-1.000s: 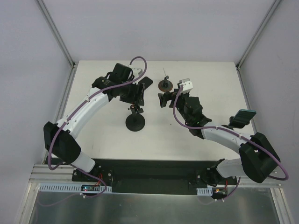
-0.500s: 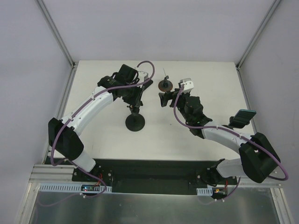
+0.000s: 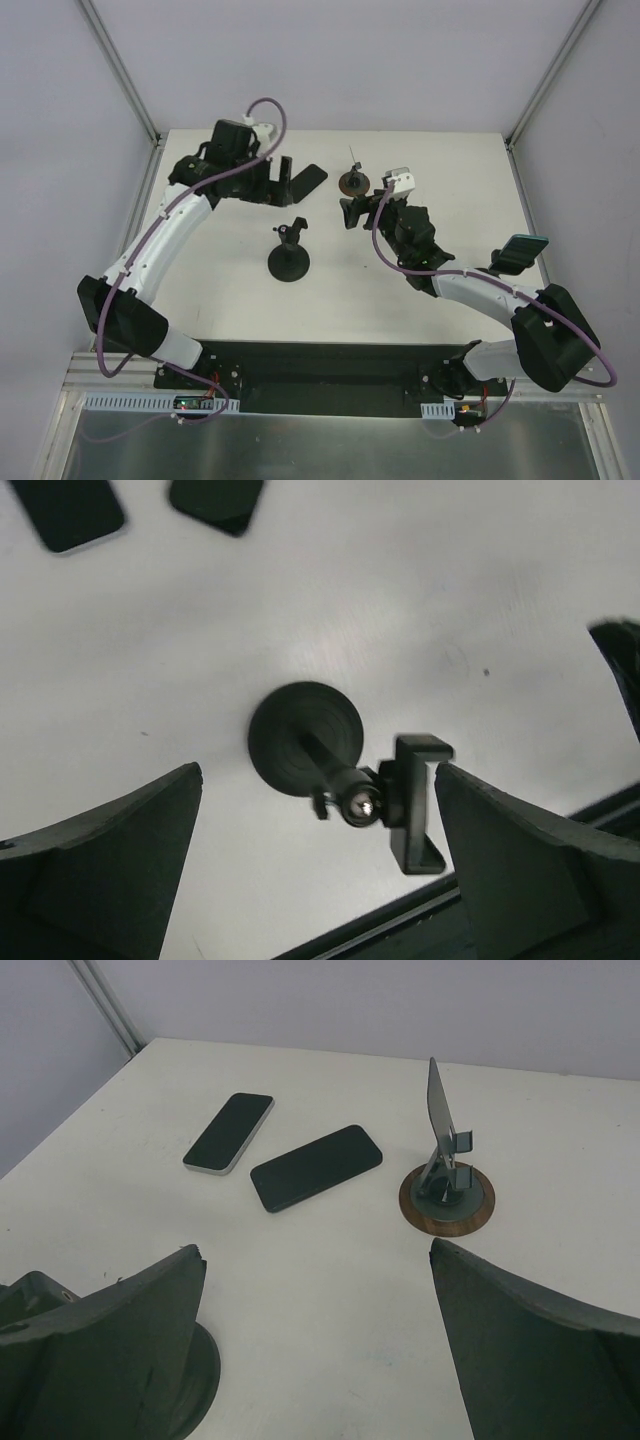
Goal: Place the phone on the phone stand
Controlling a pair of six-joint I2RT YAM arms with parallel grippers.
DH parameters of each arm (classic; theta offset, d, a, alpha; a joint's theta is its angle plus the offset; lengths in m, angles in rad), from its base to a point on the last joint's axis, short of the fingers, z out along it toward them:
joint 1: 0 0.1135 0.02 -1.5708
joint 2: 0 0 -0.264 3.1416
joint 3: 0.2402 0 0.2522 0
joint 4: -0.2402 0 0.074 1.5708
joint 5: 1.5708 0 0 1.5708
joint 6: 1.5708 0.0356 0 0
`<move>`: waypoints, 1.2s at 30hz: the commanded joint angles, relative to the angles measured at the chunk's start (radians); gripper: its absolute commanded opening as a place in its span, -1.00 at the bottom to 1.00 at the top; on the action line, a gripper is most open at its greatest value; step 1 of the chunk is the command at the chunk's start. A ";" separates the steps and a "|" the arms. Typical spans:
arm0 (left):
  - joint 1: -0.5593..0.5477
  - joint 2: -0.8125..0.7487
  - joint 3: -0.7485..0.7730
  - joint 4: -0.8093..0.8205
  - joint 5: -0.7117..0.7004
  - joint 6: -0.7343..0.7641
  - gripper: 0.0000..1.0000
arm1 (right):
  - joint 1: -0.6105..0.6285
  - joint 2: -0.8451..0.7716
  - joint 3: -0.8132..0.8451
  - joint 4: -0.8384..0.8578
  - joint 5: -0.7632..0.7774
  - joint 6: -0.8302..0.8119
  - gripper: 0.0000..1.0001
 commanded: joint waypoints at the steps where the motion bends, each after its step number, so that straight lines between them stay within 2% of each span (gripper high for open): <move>1: 0.159 -0.015 0.058 0.014 -0.013 -0.240 0.98 | -0.020 -0.039 -0.004 0.036 -0.007 0.005 0.93; 4: 0.216 0.037 0.081 -0.002 -0.050 -0.295 0.98 | -0.032 -0.049 -0.011 0.036 -0.010 0.006 0.93; 7: 0.254 0.140 0.174 -0.042 -0.044 -0.257 0.98 | -0.038 -0.057 -0.016 0.037 -0.024 -0.004 0.93; 11: 0.282 0.342 0.301 -0.088 -0.109 -0.194 0.98 | -0.041 -0.065 -0.025 0.045 -0.045 -0.021 0.93; 15: 0.323 0.525 0.443 -0.111 -0.064 -0.180 0.98 | -0.044 -0.062 -0.021 0.045 -0.047 -0.020 0.93; 16: 0.322 0.559 0.501 -0.108 -0.064 -0.164 0.86 | -0.044 -0.060 -0.021 0.045 -0.050 -0.018 0.93; 18: 0.323 0.658 0.565 -0.111 -0.107 -0.127 0.82 | -0.046 -0.060 -0.021 0.045 -0.054 -0.018 0.93; 22: 0.322 0.794 0.718 -0.112 -0.132 -0.084 0.98 | -0.047 -0.057 -0.018 0.045 -0.068 -0.020 0.93; 25: 0.320 0.884 0.791 -0.112 -0.095 -0.042 0.98 | -0.047 -0.053 -0.015 0.045 -0.073 -0.020 0.93; 32: 0.299 0.964 0.799 -0.112 -0.150 0.013 0.98 | -0.049 -0.040 -0.007 0.045 -0.090 -0.011 0.93; 33: 0.296 0.972 0.799 -0.111 -0.197 0.008 0.91 | -0.050 -0.039 -0.005 0.045 -0.090 -0.012 0.93; 36: 0.282 0.995 0.797 -0.112 -0.242 -0.010 0.92 | -0.050 -0.039 -0.005 0.045 -0.093 -0.014 0.93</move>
